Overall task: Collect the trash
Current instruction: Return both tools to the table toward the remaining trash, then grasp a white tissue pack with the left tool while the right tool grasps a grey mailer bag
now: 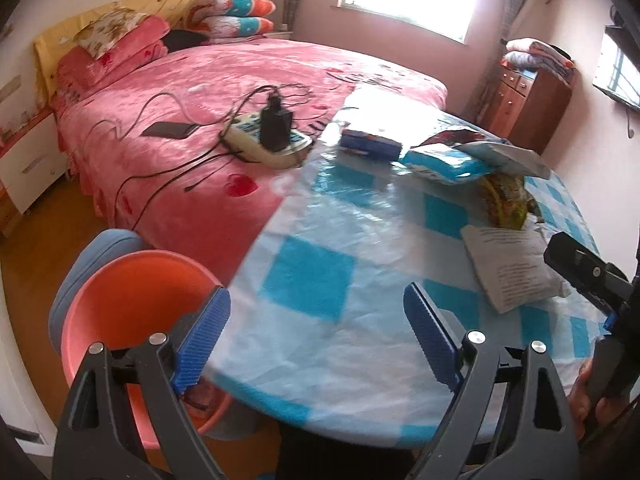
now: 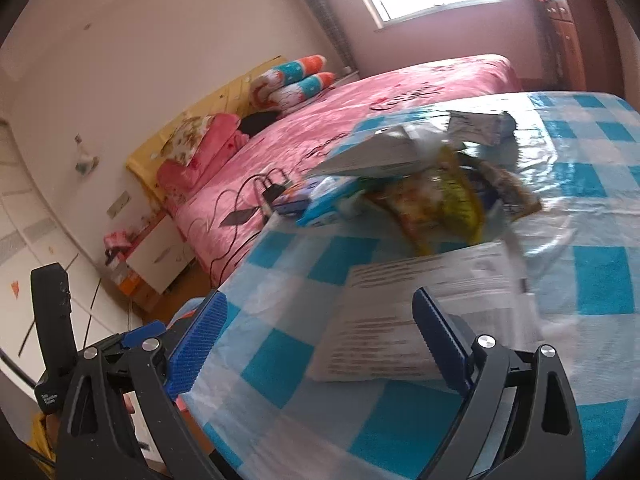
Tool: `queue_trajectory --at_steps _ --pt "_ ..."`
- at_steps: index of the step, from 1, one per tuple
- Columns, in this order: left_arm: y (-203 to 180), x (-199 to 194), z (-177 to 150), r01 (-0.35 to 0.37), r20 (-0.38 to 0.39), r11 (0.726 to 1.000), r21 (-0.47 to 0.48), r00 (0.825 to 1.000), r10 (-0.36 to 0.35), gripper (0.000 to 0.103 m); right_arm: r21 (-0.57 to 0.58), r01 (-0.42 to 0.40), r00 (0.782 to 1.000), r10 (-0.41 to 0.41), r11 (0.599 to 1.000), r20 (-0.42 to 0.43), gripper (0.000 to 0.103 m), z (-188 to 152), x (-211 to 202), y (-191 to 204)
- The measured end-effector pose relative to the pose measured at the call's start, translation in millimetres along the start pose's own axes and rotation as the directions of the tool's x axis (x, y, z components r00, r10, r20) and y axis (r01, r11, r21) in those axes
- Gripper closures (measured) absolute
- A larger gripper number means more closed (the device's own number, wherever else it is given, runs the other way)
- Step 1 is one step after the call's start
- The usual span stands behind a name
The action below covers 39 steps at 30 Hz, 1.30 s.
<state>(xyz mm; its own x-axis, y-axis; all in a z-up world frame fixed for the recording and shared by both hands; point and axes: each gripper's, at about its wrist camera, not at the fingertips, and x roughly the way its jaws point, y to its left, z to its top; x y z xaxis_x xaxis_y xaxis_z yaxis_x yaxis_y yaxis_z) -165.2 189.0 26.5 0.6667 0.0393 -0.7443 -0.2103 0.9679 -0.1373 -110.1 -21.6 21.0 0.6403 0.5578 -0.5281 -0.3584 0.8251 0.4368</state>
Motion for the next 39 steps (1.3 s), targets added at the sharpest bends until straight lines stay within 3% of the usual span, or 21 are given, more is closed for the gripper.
queue_trajectory --at_steps 11,15,18,20,22,26,31,39 --pt "-62 -5 49 0.136 0.021 0.99 0.042 0.99 -0.137 0.014 0.12 0.052 0.996 -0.061 0.991 0.066 0.01 18 -28 -51" --pt "-100 -7 92 0.195 0.031 0.977 0.082 0.98 -0.199 0.014 0.165 0.072 0.991 -0.089 0.984 0.096 0.01 26 -42 -70" --pt "-140 -1 123 0.239 -0.004 0.959 0.154 0.971 -0.241 0.014 0.195 0.084 0.989 -0.106 0.977 0.108 0.01 31 -50 -85" --pt "-165 7 137 0.233 -0.023 0.95 0.209 0.972 -0.234 0.014 0.229 0.088 0.988 -0.115 0.969 0.104 0.01 32 -52 -95" --pt "-206 26 152 0.243 -0.07 0.92 0.307 0.97 -0.232 0.014 0.255 0.093 0.988 -0.121 0.962 0.095 0.01 34 -52 -106" --pt "-257 74 170 0.249 -0.175 0.885 0.393 0.965 -0.194 0.014 0.3 0.09 0.992 -0.113 0.95 0.06 0.01 32 -50 -120" --pt "-299 135 178 0.209 -0.26 0.851 0.483 0.962 -0.088 0.014 0.303 0.094 0.993 -0.112 0.949 0.043 0.01 32 -50 -128" --pt "-321 192 184 0.132 -0.302 0.83 0.541 0.952 0.046 0.016 0.324 0.083 0.995 -0.095 0.942 0.022 0.01 30 -49 -139"
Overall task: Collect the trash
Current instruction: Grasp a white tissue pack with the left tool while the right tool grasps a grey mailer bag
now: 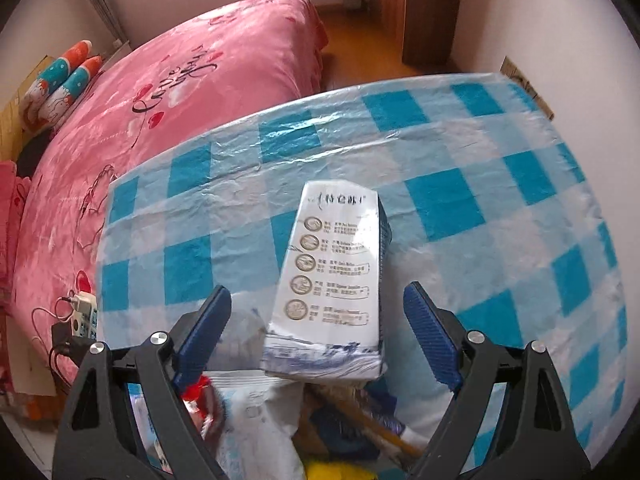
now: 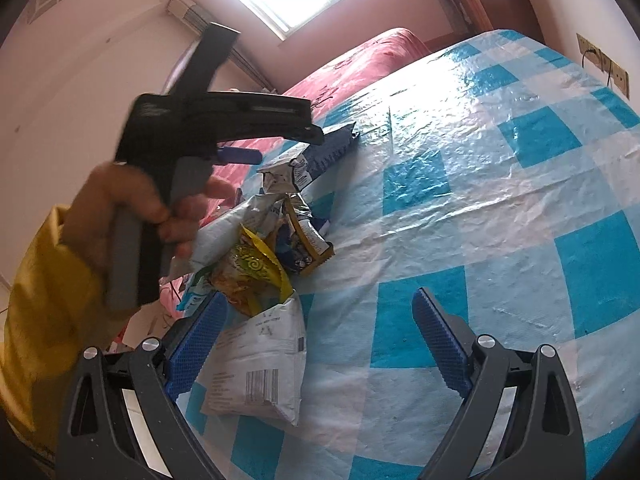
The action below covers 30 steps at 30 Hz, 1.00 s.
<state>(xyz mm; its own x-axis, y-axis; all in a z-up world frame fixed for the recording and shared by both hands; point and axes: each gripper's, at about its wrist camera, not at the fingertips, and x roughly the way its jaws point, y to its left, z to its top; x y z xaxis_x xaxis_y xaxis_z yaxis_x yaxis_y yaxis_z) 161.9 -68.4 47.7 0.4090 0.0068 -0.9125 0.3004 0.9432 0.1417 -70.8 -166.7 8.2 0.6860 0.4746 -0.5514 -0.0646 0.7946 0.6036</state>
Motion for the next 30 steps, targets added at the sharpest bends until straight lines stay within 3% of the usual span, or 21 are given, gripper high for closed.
queue_trajectory --at_steps 4,13,21,30 --pt "-6 14 2 -0.014 -0.036 1.0 0.014 0.999 0.015 0.045 0.002 0.001 1.0 -0.001 1.0 -0.005 0.01 1 1 -1" --pt "-15 1 -21 0.035 0.016 0.999 0.004 0.999 -0.035 0.046 -0.006 0.034 0.999 -0.034 0.999 -0.038 0.01 1 7 -2" --pt "-17 -22 -60 0.144 0.034 0.989 -0.043 0.989 -0.143 0.046 -0.034 0.04 0.998 -0.042 0.999 -0.052 0.01 -4 7 0" --pt "4 -77 -101 0.232 0.166 0.964 -0.127 0.963 -0.21 0.046 -0.119 -0.058 0.991 0.043 0.991 -0.125 0.01 -16 17 19"
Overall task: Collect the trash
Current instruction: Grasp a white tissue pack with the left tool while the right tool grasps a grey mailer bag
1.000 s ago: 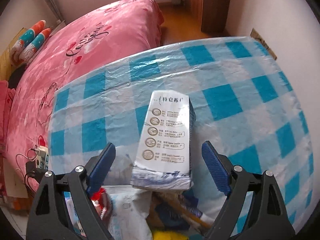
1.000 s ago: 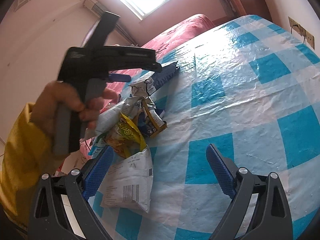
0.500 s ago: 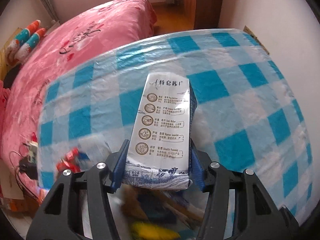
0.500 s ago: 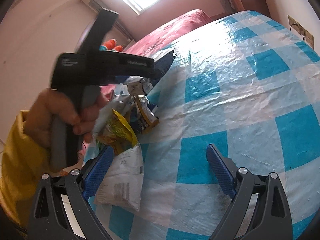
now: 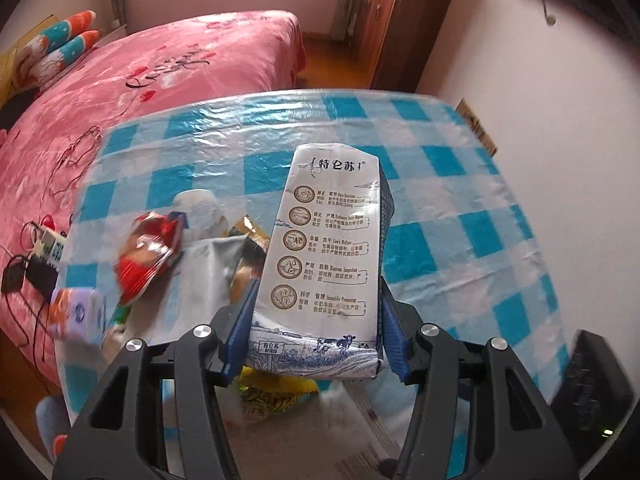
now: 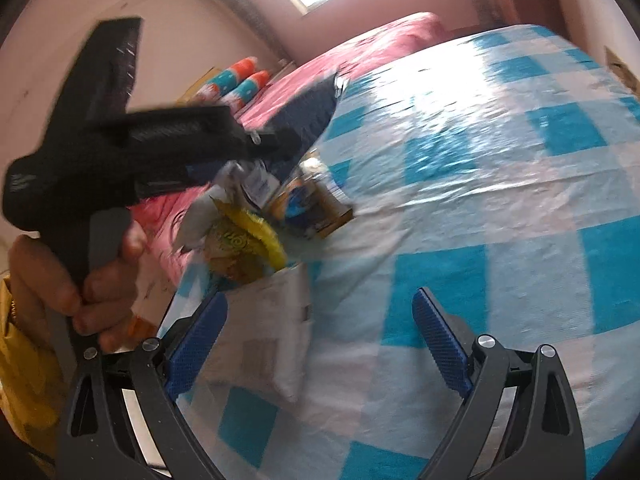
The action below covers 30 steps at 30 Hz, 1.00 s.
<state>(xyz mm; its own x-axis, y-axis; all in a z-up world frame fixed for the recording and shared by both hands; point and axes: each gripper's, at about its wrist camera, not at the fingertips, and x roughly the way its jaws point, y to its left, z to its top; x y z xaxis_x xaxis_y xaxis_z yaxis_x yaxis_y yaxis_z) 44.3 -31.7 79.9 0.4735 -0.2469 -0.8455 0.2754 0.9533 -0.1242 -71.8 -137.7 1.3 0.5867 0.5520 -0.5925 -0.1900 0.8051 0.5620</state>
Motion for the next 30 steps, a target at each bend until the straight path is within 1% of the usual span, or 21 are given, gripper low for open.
queue_trajectory --at_steps 3,5,7,8,11,15,18,19,22,25,28,30 --pt "6 -25 -10 0.018 0.051 1.0 -0.022 0.999 -0.017 0.046 -0.05 -0.04 0.999 0.038 0.998 -0.03 0.01 -4 6 13" --pt "14 -39 -18 0.029 0.076 0.999 -0.044 0.997 -0.026 0.046 -0.074 -0.069 0.996 0.064 0.995 -0.066 0.01 -8 13 20" --pt "21 -50 -27 0.032 0.092 0.997 -0.065 0.995 -0.026 0.046 -0.098 -0.061 0.994 0.052 0.993 -0.096 0.01 -12 20 27" --pt "26 -55 -32 0.032 0.099 0.997 -0.077 0.995 -0.024 0.046 -0.11 -0.061 0.994 0.051 0.992 -0.098 0.01 -13 21 29" --pt "39 -69 -48 0.038 0.12 0.993 -0.115 0.993 -0.024 0.046 -0.124 -0.09 0.99 0.075 0.988 -0.121 0.01 -17 25 35" --pt "57 -86 -74 0.043 0.14 0.986 -0.16 0.99 -0.021 0.046 -0.165 -0.088 0.987 0.063 0.982 -0.149 0.01 -29 30 51" --pt "68 -94 -91 0.033 0.147 0.983 -0.18 0.989 -0.006 0.046 -0.18 -0.116 0.98 0.083 0.977 -0.18 0.01 -39 31 60" --pt "74 -97 -99 0.022 0.149 0.982 -0.189 0.989 0.007 0.046 -0.195 -0.126 0.978 0.088 0.973 -0.191 0.01 -44 32 65" --pt "91 -102 -118 0.02 0.146 0.974 -0.226 0.989 0.013 0.046 -0.253 -0.144 0.97 0.087 0.957 -0.226 0.01 -61 31 85" --pt "108 -105 -136 0.004 0.144 0.966 -0.259 0.989 0.035 0.046 -0.299 -0.178 0.957 0.095 0.938 -0.273 0.01 -78 29 101" --pt "122 -102 -154 0.002 0.131 0.957 -0.289 0.991 0.037 0.046 -0.342 -0.217 0.941 0.102 0.915 -0.324 0.01 -93 27 115" --pt "129 -99 -162 0.003 0.124 0.953 -0.304 0.992 0.036 0.046 -0.373 -0.227 0.935 0.093 0.9 -0.343 0.01 -99 25 122"
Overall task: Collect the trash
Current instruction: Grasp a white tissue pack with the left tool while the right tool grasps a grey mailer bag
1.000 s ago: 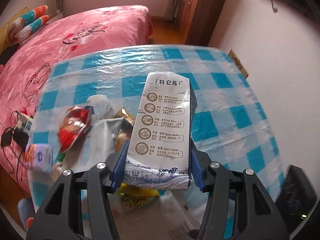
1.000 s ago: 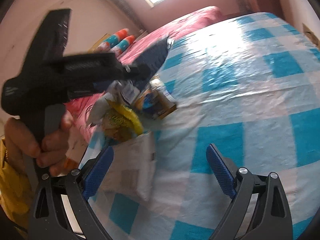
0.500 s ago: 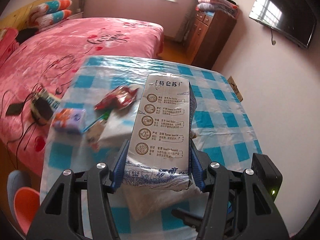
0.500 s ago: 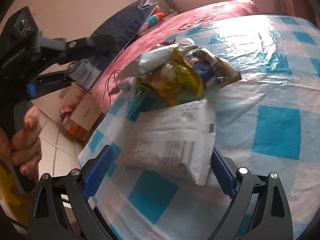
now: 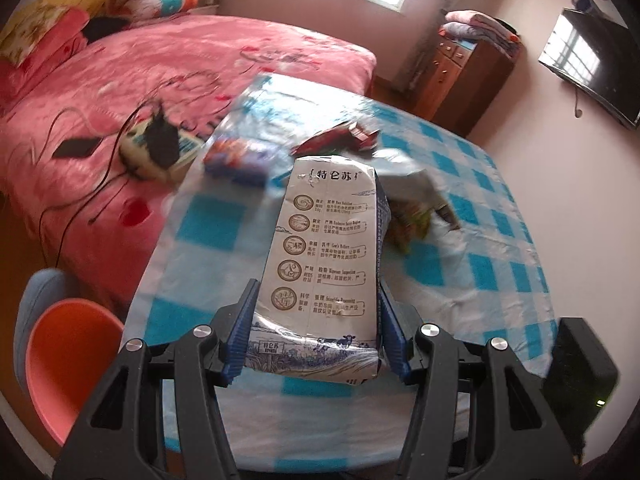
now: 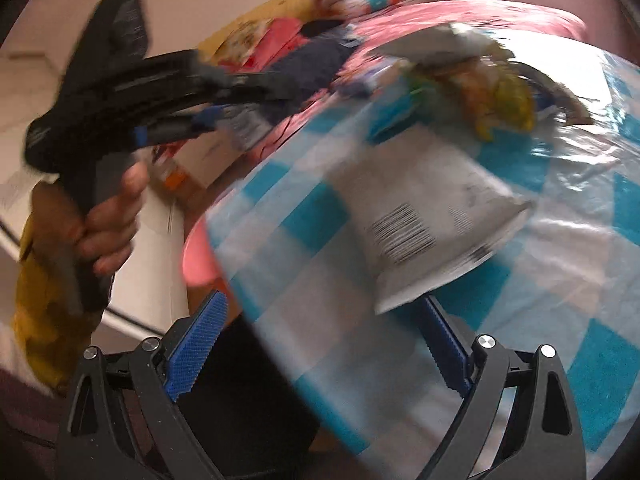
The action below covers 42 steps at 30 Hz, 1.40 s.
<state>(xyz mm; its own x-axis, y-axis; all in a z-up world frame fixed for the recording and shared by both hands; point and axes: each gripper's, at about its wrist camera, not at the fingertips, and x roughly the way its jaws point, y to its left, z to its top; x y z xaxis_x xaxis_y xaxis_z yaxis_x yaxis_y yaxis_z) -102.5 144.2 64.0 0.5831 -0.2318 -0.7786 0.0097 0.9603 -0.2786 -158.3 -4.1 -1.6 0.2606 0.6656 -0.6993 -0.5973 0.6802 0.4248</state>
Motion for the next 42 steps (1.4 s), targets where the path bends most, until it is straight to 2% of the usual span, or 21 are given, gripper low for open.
queue_trajectory --at_steps 3,5,8,11,14,21,23,32,37,42 --pt "15 5 -10 0.014 -0.007 0.999 -0.029 1.0 -0.014 0.046 -0.016 -0.008 1.0 0.007 1.0 -0.01 0.01 1 -3 9" --pt "23 7 -15 0.015 -0.004 0.999 -0.034 1.0 -0.015 0.046 -0.02 0.027 1.0 -0.027 0.999 0.016 0.01 5 -9 12" --pt "34 6 -20 0.037 0.014 0.998 -0.041 0.999 -0.036 0.046 -0.007 0.101 0.991 -0.1 0.995 0.091 0.01 15 -26 6" --pt "40 7 -23 0.068 0.022 0.997 -0.038 0.998 -0.067 0.046 -0.015 0.236 0.962 -0.231 0.972 0.147 0.01 32 -30 -2" --pt "45 12 -28 0.096 0.018 0.995 -0.038 0.995 -0.096 0.046 -0.024 0.31 0.944 -0.305 0.95 0.124 0.01 48 -17 -12" --pt "56 22 -34 0.139 0.005 0.989 -0.041 0.99 -0.139 0.046 -0.116 0.382 0.924 -0.379 0.917 0.049 0.01 66 34 -19" --pt "59 24 -34 0.14 0.008 0.99 -0.034 0.99 -0.14 0.046 -0.15 0.413 0.91 -0.412 0.898 0.035 0.01 67 45 -19" --pt "55 36 -33 0.135 0.0 0.99 0.041 0.991 -0.135 0.046 -0.171 0.433 0.899 -0.438 0.885 0.007 0.006 67 59 -20" --pt "53 42 -30 0.133 0.006 0.989 0.067 0.991 -0.133 0.044 -0.202 0.469 0.877 -0.48 0.859 -0.006 0.005 62 60 -15" --pt "51 45 -29 0.126 0.022 0.987 0.099 0.991 -0.129 0.044 -0.176 0.453 0.887 -0.461 0.874 -0.009 0.004 66 62 -24"
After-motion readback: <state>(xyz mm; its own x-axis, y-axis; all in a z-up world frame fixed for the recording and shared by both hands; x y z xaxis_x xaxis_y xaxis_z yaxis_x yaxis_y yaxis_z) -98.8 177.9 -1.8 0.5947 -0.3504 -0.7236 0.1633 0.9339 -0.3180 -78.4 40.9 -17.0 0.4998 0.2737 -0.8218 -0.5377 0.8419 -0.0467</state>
